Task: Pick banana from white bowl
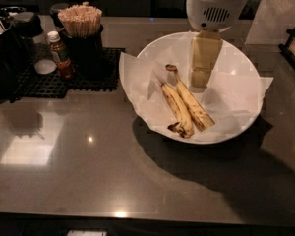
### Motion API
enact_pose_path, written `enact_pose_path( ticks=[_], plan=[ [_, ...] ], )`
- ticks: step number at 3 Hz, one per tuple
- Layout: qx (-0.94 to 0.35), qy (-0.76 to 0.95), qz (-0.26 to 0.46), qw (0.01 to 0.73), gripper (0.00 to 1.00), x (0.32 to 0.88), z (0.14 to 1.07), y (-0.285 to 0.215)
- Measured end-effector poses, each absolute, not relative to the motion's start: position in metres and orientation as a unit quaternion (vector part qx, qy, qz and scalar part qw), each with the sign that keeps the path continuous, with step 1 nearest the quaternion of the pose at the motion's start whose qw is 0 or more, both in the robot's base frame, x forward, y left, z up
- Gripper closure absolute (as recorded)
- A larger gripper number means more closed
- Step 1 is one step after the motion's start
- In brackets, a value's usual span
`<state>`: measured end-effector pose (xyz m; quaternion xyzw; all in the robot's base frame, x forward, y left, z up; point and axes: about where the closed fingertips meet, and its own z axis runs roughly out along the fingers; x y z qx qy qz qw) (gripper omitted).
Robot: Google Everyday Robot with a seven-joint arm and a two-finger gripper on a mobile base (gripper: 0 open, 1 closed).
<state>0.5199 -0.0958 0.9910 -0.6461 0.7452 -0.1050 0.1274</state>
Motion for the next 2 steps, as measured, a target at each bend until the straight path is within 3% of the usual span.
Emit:
enact_pose_path(
  ticks=[1, 2],
  plan=[
    [-0.647, 0.743, -0.106, 0.135, 0.0, 0.5215, 0.9933, -0.0933],
    [-0.602, 0.777, -0.063, 0.173, 0.0, 0.5179, 0.9858, -0.0929]
  ],
)
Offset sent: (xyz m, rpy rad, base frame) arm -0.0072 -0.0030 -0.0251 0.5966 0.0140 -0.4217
